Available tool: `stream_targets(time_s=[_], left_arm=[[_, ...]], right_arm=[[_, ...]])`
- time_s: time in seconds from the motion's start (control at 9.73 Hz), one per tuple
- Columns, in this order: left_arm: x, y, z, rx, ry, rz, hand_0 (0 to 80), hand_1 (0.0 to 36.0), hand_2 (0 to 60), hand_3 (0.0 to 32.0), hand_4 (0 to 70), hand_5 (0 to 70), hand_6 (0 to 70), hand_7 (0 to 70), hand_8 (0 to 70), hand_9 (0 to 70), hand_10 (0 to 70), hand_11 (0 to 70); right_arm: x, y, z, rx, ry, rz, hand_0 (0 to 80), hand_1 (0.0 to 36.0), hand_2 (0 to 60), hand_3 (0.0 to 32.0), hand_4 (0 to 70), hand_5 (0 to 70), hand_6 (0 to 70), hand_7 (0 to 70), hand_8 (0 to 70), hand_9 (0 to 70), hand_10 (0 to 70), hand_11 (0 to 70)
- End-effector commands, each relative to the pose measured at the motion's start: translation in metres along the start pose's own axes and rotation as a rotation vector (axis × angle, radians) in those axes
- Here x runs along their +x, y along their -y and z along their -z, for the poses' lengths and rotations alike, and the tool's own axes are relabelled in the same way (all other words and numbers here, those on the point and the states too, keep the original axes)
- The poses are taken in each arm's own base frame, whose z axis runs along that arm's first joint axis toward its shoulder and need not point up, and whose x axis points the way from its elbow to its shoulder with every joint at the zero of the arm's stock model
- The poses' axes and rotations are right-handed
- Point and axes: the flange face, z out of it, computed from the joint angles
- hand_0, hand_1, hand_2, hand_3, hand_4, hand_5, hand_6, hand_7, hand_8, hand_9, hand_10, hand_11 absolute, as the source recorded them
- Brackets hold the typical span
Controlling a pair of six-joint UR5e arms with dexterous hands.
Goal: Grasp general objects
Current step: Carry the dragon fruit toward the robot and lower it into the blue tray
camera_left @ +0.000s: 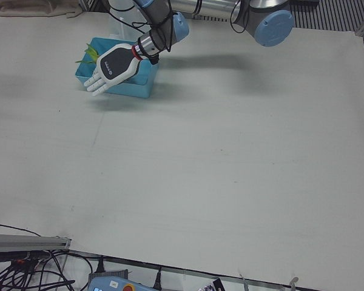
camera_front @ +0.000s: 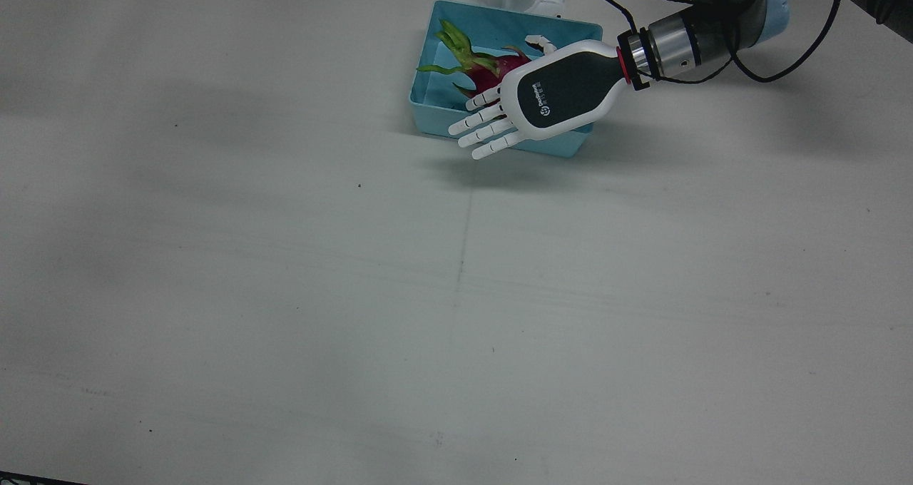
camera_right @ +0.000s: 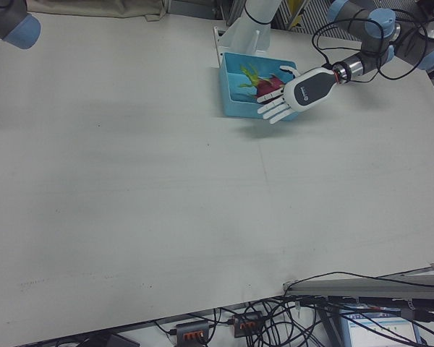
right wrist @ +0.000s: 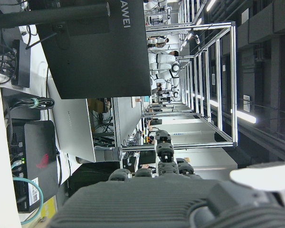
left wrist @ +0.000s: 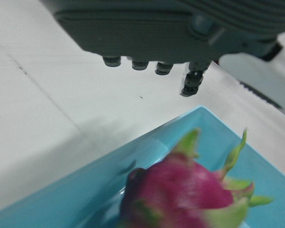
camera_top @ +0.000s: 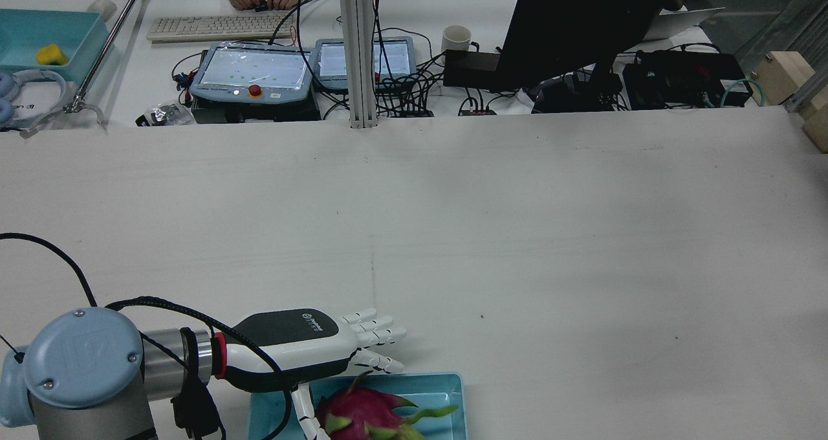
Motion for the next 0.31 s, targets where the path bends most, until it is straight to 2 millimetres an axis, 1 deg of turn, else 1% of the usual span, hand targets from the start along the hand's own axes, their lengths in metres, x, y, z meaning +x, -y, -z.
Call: stream_targets(time_s=[0.0,0.1,0.21], left_arm=[[0.014,0.028,0.028,0.042,-0.004,-0.016,32.4,0.0,0.0,9.4,0.0,0.0,0.0,6.3,0.0,0.0,0.0,0.0],[0.016,0.053,0.041,0.061,0.004,-0.026,31.0,0.0,0.0,7.6,0.0,0.0,0.0,6.2,0.0,0.0,0.0,0.0],[0.019,0.074,0.05,0.084,0.002,-0.028,31.0,0.0,0.0,6.0,0.0,0.0,0.0,5.7,0.0,0.0,0.0,0.0]], right_arm=[[0.0,-0.001,0.0,-0.003,0.0,0.0,0.0,0.0,0.0,0.0,0.0,0.0,0.0,0.0,0.0,0.0,0.0,0.0],[0.0,0.0,0.0,0.0,0.001,0.0,0.0,0.0,0.0,0.0,0.0,0.0,0.0,0.0,0.0,0.0,0.0,0.0],[0.0,-0.001,0.0,-0.001,0.001,0.0,0.0,0.0,0.0,0.0,0.0,0.0,0.0,0.0,0.0,0.0,0.0,0.0]])
